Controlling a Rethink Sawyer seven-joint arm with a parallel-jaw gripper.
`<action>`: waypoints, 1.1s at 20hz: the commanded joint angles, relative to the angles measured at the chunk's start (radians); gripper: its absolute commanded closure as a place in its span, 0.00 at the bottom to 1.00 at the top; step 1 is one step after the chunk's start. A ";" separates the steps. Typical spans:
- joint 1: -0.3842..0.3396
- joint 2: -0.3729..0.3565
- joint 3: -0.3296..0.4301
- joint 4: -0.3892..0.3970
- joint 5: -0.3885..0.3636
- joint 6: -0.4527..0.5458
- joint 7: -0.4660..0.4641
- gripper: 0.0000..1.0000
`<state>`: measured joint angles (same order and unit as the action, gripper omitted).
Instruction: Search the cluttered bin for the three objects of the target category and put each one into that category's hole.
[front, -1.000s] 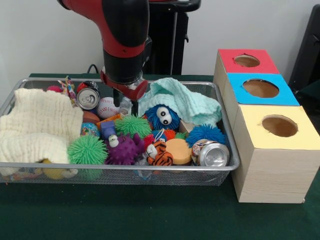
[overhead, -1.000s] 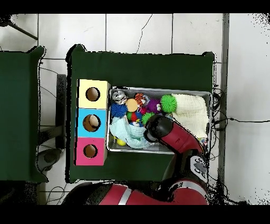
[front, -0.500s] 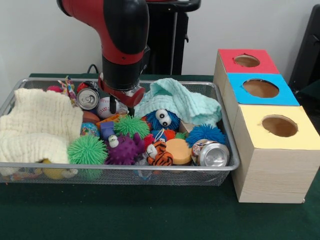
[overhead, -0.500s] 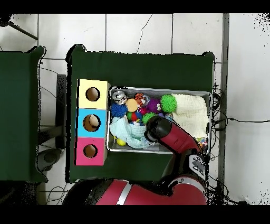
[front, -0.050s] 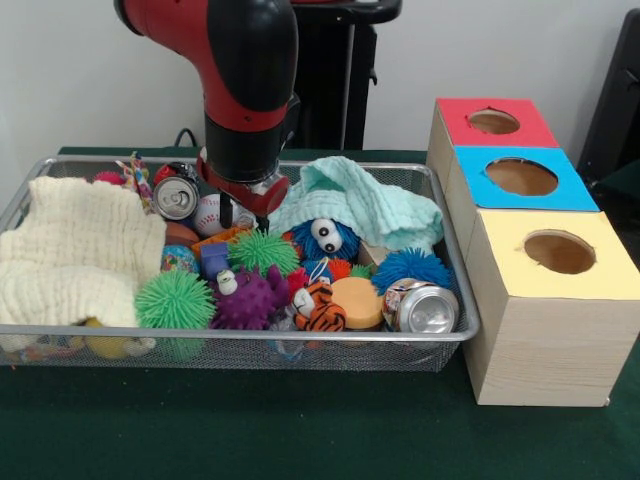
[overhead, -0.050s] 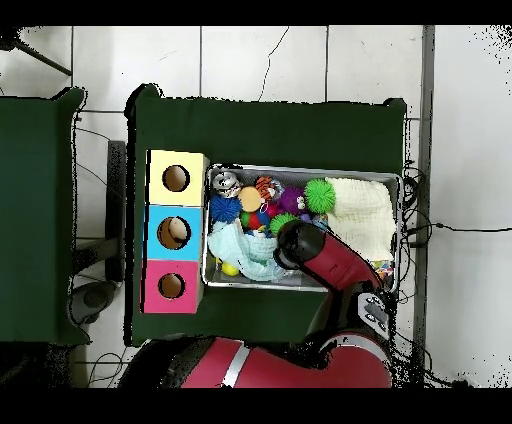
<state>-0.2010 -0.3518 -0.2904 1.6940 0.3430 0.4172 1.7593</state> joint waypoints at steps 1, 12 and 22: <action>-0.008 0.031 0.078 -0.042 0.050 -0.030 0.222 0.00; -0.021 -0.014 0.077 0.012 0.037 -0.027 0.208 0.00; -0.100 0.031 0.159 0.027 0.005 -0.155 0.157 0.00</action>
<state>-0.2443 -0.3633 -0.2695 1.7029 0.3424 0.3979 1.7593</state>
